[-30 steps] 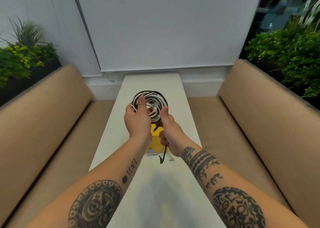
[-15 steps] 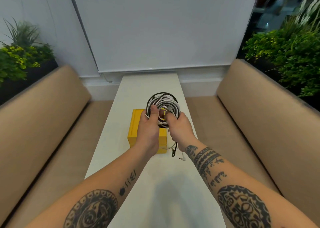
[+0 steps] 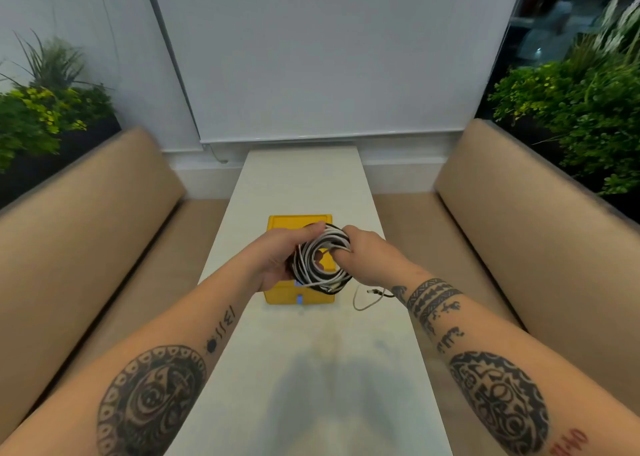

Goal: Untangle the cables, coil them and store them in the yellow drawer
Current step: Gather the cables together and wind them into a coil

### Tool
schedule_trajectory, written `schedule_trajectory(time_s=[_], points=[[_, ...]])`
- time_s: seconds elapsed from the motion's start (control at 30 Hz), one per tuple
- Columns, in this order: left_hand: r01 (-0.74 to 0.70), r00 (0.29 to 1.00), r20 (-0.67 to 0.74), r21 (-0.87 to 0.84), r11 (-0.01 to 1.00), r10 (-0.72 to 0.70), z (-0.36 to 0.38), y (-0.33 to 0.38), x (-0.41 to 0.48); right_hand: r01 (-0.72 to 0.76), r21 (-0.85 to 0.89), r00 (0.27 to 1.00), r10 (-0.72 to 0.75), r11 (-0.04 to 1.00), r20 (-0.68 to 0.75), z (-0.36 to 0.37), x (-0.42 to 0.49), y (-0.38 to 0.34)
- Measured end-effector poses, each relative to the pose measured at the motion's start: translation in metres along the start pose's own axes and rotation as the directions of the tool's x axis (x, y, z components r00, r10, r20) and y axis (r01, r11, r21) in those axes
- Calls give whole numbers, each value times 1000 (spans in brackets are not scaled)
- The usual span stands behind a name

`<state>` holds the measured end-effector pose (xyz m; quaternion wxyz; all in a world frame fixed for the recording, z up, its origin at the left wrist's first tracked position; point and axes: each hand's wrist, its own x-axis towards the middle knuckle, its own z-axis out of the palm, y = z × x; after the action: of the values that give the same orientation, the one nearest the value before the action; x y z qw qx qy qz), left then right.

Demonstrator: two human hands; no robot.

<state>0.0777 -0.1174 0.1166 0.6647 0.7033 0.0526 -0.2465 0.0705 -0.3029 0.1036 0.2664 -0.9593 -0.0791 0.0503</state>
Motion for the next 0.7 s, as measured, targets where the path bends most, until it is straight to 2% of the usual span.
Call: schedule_trajectory(time_s=[0.1,0.2,0.3,0.4,0.47,0.57,0.7], points=[[81,991,98,115,990,-92,-8,-1,0,102,-114,993,-95,988,65,-6,-5,-3],[94,966,192,370,924,-175,-10,0,-2,185,-220,978,-158,958,134,-6,-6,-3],[112,969,138,502,858,-207,-3,4,-6,228,-277,967,-183,933,179,-7,-7,-2],[78,980,94,624,778,-173,-2,5,-2,234,-296,962,-177,926,208,-6,-7,0],[17,984,133,607,795,-122,-4,6,-3,228,-280,963,-173,933,205,-7,-8,-1],[-64,968,245,436,897,-50,-2,3,-4,242,-286,960,-187,927,208,-13,-8,-7],[-92,961,276,421,902,-31,-3,-3,-3,248,-257,946,-177,934,270,-17,-6,-5]])
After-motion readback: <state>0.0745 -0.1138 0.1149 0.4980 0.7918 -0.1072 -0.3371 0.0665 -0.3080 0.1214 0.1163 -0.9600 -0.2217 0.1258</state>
